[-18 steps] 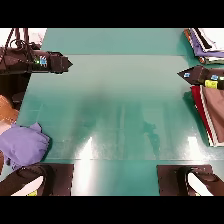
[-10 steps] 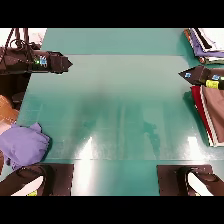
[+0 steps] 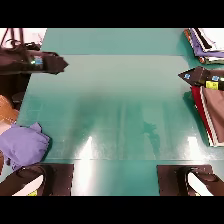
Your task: Fold the shirts.
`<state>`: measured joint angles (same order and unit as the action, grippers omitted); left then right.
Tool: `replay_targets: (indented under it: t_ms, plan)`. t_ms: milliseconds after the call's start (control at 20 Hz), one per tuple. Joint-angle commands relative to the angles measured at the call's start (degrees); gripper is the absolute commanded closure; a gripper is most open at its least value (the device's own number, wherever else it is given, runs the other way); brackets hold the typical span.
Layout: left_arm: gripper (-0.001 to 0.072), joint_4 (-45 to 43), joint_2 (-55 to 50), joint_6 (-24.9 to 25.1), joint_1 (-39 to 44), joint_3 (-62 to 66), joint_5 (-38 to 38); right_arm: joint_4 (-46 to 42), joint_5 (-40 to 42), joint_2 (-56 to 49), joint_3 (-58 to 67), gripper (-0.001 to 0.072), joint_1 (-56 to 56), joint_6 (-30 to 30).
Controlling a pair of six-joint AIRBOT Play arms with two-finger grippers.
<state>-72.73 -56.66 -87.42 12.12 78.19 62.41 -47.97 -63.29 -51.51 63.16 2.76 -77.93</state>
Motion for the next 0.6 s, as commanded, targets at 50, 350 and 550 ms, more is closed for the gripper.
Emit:
replay_targets:
  t_ms: [50,350,550]
  plan:
    - [0.0676,-18.97,9.68,-0.68,-3.80,-3.63,16.35,-0.02,-0.31,0.04,0.00,0.0695,-0.02,-0.02]
    - [0.0062,-34.73,19.50,-6.64,-4.79,-27.15,28.15,-0.07,-0.04,0.02,0.00,0.0695,-0.02,-0.02]
    - [0.0062,-34.84,19.52,-10.71,-4.79,-43.69,21.38,-0.07,-0.04,0.02,0.00,0.0695,-0.02,0.00]
